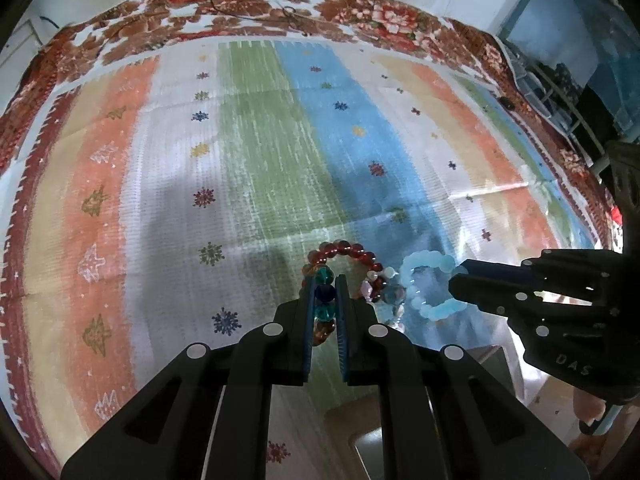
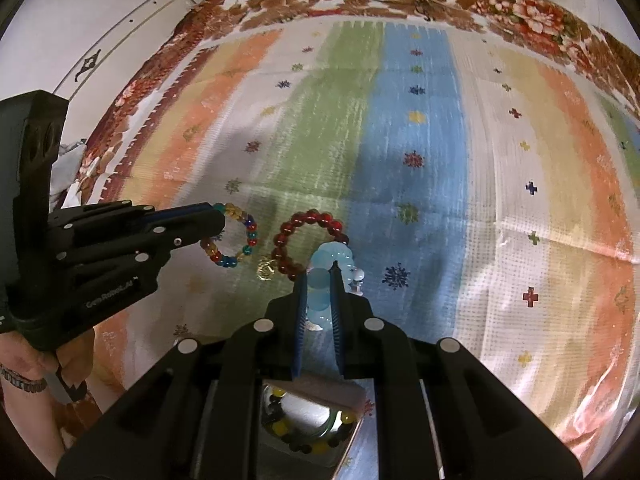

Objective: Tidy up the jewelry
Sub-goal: 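Lift both held bracelets and carry them over the silver box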

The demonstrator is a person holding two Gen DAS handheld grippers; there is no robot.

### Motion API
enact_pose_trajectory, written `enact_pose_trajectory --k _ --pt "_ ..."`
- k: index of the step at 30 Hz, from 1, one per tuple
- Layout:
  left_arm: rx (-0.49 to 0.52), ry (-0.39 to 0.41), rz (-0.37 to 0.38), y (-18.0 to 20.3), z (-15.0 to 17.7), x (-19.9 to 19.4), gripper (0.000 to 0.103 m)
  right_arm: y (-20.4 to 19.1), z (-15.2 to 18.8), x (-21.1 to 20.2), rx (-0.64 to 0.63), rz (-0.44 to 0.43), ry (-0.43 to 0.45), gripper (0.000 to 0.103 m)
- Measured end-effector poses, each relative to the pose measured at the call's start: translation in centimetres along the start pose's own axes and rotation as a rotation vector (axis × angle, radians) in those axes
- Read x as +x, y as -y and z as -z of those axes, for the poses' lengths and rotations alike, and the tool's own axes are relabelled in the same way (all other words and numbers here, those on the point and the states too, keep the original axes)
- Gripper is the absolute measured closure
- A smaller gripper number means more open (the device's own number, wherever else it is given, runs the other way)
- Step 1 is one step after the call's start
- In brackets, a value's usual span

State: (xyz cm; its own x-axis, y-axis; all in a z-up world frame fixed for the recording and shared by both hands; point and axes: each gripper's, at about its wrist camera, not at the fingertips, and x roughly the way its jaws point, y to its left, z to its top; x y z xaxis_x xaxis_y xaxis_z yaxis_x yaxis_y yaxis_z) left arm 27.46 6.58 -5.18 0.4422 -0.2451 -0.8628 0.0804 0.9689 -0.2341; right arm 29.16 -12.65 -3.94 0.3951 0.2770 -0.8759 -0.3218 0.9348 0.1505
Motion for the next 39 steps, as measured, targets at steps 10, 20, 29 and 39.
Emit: enact_pose_trajectory --k 10,20,29,39 --pt "-0.003 0.077 0.050 1.0 1.2 -3.8 0.094 -1.3 1.0 -3.1 -0.017 -0.035 0.063 0.090" --pt "0.034 0.130 0.057 2.7 2.4 -6.2 0.094 -1.7 2.5 -5.9 -0.024 -0.055 0.110 0.090" --pt "0.059 0.148 0.024 3.8 4.3 -7.6 0.094 -2.4 4.2 -7.0 -0.036 -0.002 0.135 0.090" --pt "0.100 0.172 0.050 5.6 6.6 -9.0 0.094 -3.6 6.9 -8.5 -0.078 -0.045 0.147 0.090"
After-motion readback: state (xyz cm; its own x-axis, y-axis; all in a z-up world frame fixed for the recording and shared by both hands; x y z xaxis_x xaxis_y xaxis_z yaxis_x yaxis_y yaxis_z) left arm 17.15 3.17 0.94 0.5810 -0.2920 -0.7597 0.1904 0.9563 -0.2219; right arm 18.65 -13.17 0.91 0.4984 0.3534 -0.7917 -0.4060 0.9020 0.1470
